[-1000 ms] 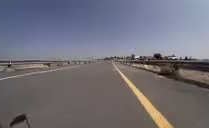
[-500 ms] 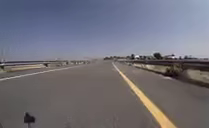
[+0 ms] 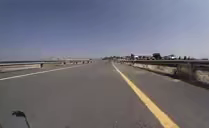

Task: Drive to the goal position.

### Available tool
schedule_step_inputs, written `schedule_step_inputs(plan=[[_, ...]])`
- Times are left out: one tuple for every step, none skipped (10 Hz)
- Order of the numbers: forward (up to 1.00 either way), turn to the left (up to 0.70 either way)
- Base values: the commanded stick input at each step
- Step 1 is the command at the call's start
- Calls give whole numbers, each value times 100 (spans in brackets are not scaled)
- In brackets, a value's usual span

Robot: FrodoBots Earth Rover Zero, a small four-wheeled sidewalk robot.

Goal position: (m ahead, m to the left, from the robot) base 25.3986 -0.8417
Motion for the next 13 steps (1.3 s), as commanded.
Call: schedule_step_inputs(plan=[[100,0],[100,0],[100,0],[100,0],[100,0],[100,0],[100,0],[100,0],[100,0],[100,0],[100,0],[100,0],[100,0]])
